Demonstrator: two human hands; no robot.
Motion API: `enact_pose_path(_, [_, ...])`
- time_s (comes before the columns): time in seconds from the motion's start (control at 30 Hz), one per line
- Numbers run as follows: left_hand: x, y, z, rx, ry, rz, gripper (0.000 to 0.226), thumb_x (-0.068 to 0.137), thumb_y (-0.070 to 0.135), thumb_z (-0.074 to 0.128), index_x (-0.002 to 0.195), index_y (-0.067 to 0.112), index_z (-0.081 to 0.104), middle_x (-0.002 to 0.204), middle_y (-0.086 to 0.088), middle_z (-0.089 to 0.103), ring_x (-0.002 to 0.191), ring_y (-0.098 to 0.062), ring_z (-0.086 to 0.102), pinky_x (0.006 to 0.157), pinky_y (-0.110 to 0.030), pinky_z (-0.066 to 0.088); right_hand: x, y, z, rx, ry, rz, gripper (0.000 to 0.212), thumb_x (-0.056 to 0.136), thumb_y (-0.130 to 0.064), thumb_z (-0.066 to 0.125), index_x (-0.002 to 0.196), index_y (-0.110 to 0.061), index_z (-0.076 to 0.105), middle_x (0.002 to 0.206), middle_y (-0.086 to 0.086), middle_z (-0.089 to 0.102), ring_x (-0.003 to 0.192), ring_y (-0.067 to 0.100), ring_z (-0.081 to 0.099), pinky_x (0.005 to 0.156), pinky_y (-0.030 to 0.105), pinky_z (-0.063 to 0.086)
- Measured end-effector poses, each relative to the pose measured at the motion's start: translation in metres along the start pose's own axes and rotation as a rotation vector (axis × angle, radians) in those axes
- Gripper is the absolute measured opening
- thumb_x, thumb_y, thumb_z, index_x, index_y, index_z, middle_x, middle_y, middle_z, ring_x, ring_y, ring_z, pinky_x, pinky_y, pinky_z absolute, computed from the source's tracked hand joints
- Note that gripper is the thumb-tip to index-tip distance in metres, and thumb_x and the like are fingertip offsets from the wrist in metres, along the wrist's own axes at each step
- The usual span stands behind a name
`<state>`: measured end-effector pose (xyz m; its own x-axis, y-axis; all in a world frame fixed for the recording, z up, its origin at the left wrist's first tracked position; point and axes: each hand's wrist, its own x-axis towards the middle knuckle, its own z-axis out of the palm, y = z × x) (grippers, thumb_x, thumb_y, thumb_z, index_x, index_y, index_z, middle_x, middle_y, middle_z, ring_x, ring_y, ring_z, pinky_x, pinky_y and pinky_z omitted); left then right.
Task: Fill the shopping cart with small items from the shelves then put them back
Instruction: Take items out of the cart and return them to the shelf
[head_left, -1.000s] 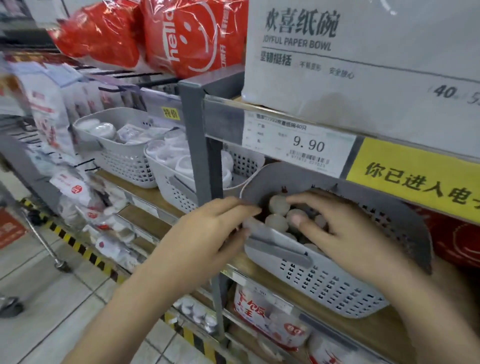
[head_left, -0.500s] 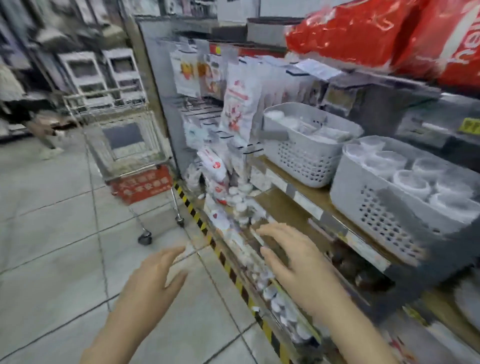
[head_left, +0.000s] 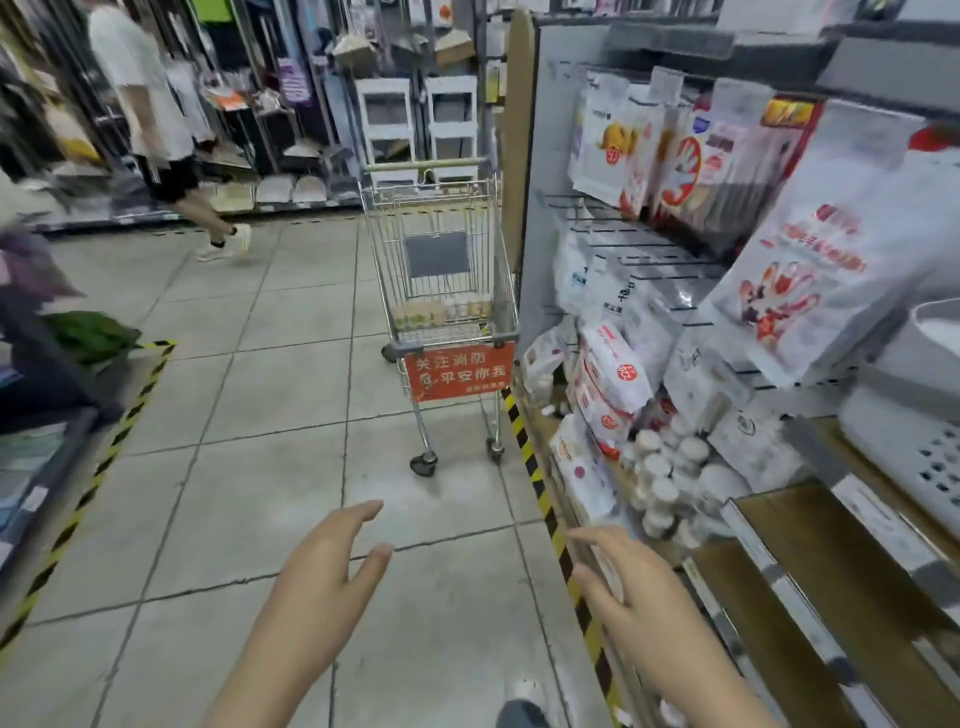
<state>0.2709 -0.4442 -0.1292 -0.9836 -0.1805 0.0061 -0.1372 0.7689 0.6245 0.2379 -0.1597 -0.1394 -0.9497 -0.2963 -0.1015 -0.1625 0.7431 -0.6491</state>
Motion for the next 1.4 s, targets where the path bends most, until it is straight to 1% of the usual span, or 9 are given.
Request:
enact_pose_path(0.17, [0.093,0.009,0.013,-0.076,-0.021,0.016,0.042,0.093,0.029,0.055,0.134,0.03,0.047,0.122,0.022,0.053,0.114,0.004,0.049,0.093,-0.017,0.036,0.097,0.021,-0.014,0.015,-0.022,0.092,0.031,0.098,-0.027,0.048,0.129,-0.032,0.048,0.121,-0.019,0.048,0.102,0.0,0.05,0.085,0.013,0.038])
enact_pose_path(0.33, [0.177,-0.005,0.013,-0.102,0.004,-0.08,0.038,0.092,0.03,0.057,0.13,0.029,0.051,0.117,0.022,0.055,0.112,0.0,0.052,0.095,-0.023,0.04,0.205,0.019,-0.023,0.021,-0.057,0.082,0.032,0.098,-0.026,0.049,0.13,-0.028,0.05,0.123,-0.018,0.049,0.108,0.0,0.049,0.086,0.01,0.034])
enact_pose_path(0.47, [0.234,-0.025,0.006,-0.095,0.022,-0.172,0.038,0.092,0.027,0.058,0.13,0.024,0.052,0.121,0.017,0.056,0.111,-0.003,0.052,0.094,-0.023,0.04,0.29,0.002,-0.019,0.006,-0.094,0.019,0.034,0.097,-0.026,0.051,0.131,-0.027,0.051,0.131,-0.015,0.051,0.12,0.001,0.046,0.097,0.015,0.035])
enact_pose_path(0.63, [0.306,-0.053,-0.005,-0.093,0.025,-0.254,0.035,0.09,0.023,0.061,0.125,0.021,0.055,0.118,0.008,0.061,0.105,-0.007,0.054,0.087,-0.026,0.04,0.38,-0.024,-0.01,0.01,-0.169,-0.078,0.033,0.097,-0.027,0.049,0.13,-0.027,0.051,0.127,-0.016,0.051,0.095,-0.01,0.046,0.087,0.014,0.036])
enact_pose_path(0.73, [0.364,-0.067,-0.01,-0.071,0.01,-0.259,0.037,0.09,0.021,0.061,0.126,0.019,0.054,0.119,0.007,0.061,0.103,-0.007,0.053,0.085,-0.026,0.04,0.435,-0.027,-0.005,0.033,-0.145,-0.063,0.033,0.097,-0.028,0.049,0.129,-0.026,0.052,0.128,-0.014,0.052,0.114,-0.001,0.047,0.097,0.016,0.036])
enact_pose_path(0.87, [0.455,-0.083,-0.016,-0.038,-0.036,-0.213,0.037,0.09,0.016,0.061,0.126,0.014,0.055,0.119,0.003,0.062,0.102,-0.01,0.053,0.085,-0.026,0.039,0.504,-0.016,-0.008,0.066,-0.07,0.028,0.026,0.096,-0.026,0.051,0.122,-0.027,0.055,0.115,-0.015,0.055,0.098,-0.006,0.05,0.087,0.013,0.04])
enact_pose_path(0.97, [0.524,-0.094,-0.021,-0.006,-0.084,-0.172,0.038,0.09,0.019,0.061,0.127,0.015,0.054,0.123,0.003,0.061,0.11,-0.013,0.056,0.087,-0.026,0.04,0.547,-0.009,-0.012,0.142,0.002,0.141,0.022,0.094,-0.025,0.055,0.116,-0.03,0.058,0.114,-0.014,0.058,0.107,0.002,0.055,0.095,0.026,0.045])
enact_pose_path(1.17, [0.641,-0.098,-0.007,0.055,-0.209,-0.049,0.042,0.093,0.024,0.057,0.133,0.018,0.05,0.132,0.005,0.055,0.12,-0.011,0.052,0.096,-0.023,0.037,0.61,0.005,-0.016,0.113,0.078,0.243,0.02,0.093,-0.019,0.057,0.11,-0.031,0.059,0.111,-0.013,0.06,0.106,0.002,0.055,0.085,0.006,0.038])
enact_pose_path(1.4, [0.727,-0.081,0.04,0.045,-0.359,0.009,0.044,0.097,0.028,0.05,0.14,0.025,0.041,0.137,0.011,0.047,0.122,-0.005,0.046,0.093,-0.014,0.033,0.682,0.027,-0.014,0.122,0.008,0.34,0.023,0.096,-0.025,0.054,0.118,-0.031,0.053,0.114,-0.016,0.055,0.105,-0.001,0.051,0.078,0.003,0.035])
